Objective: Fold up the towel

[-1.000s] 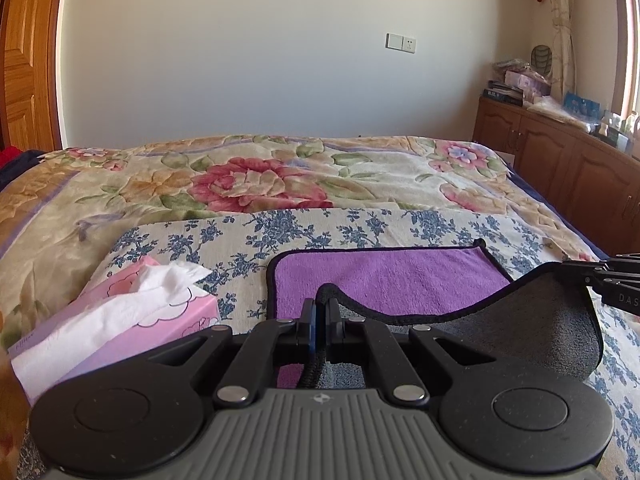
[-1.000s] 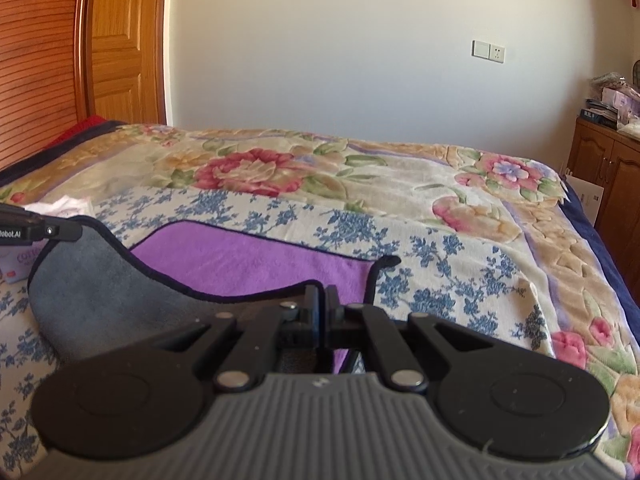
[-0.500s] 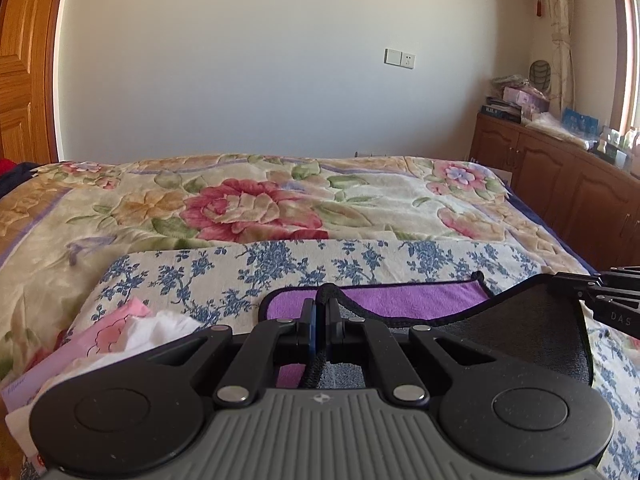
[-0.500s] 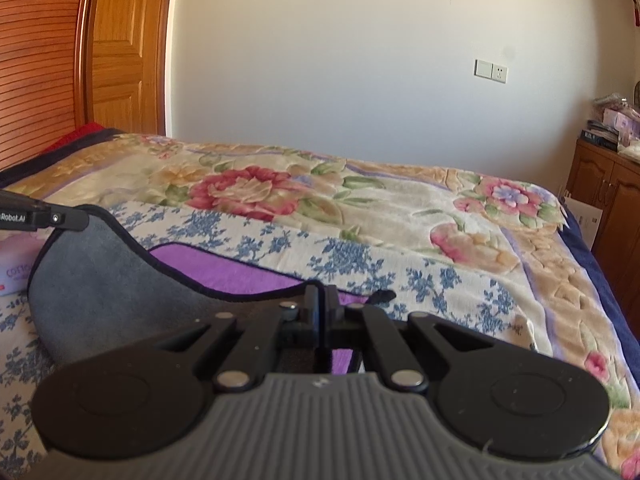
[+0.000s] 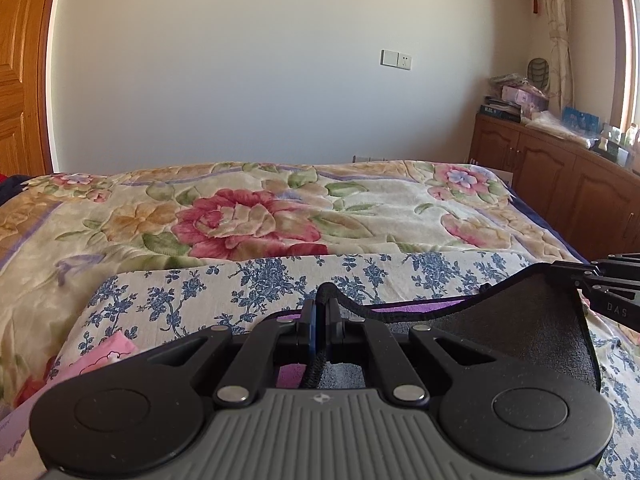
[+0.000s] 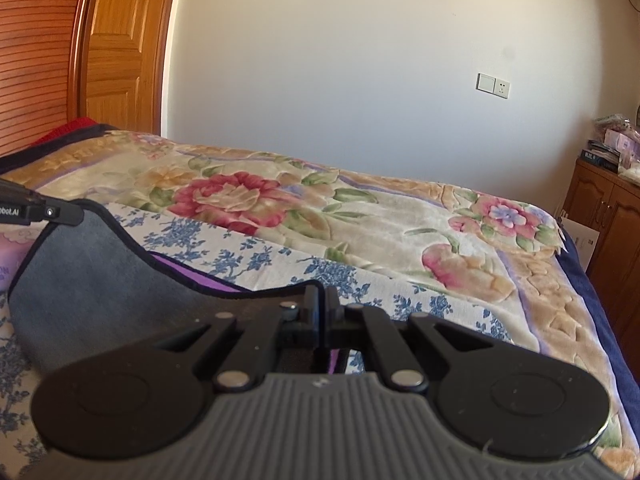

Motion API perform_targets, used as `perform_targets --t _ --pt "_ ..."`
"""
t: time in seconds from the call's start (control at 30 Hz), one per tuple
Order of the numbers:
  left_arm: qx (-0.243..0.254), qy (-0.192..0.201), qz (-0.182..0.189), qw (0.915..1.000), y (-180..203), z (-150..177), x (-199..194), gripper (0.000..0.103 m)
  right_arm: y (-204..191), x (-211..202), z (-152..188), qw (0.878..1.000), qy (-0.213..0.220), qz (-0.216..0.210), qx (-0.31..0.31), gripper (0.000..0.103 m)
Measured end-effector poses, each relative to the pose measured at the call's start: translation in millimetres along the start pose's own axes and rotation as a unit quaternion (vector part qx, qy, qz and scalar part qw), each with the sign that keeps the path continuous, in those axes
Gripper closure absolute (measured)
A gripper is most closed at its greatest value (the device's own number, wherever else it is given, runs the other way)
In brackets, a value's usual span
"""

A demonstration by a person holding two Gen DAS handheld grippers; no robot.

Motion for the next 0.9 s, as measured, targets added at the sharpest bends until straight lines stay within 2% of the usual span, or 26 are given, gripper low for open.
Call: perform_targets --t 0.57,0.9 --pt "0.008 0.001 -0.012 0.9999 -6.3 -9.1 35.5 0.098 15.2 32.6 -4.6 1.000 -0.002 0.017 -0.003 0.100" --pt "0.021 -0.002 -0.023 0.9995 -15.5 -5.9 58.3 0.098 13.6 55.6 7.2 0.999 -0.023 0.016 -0.026 0.100"
Point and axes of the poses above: each gripper's, at about its wrist camera, not at the fingertips, and x roughly the way its jaws point, y to its right, z to its underside, the point moved 7 cm from there along x, roughly the way its jaws point, and after that the axes turned 5 degrees about x, right-handed, at the moved point
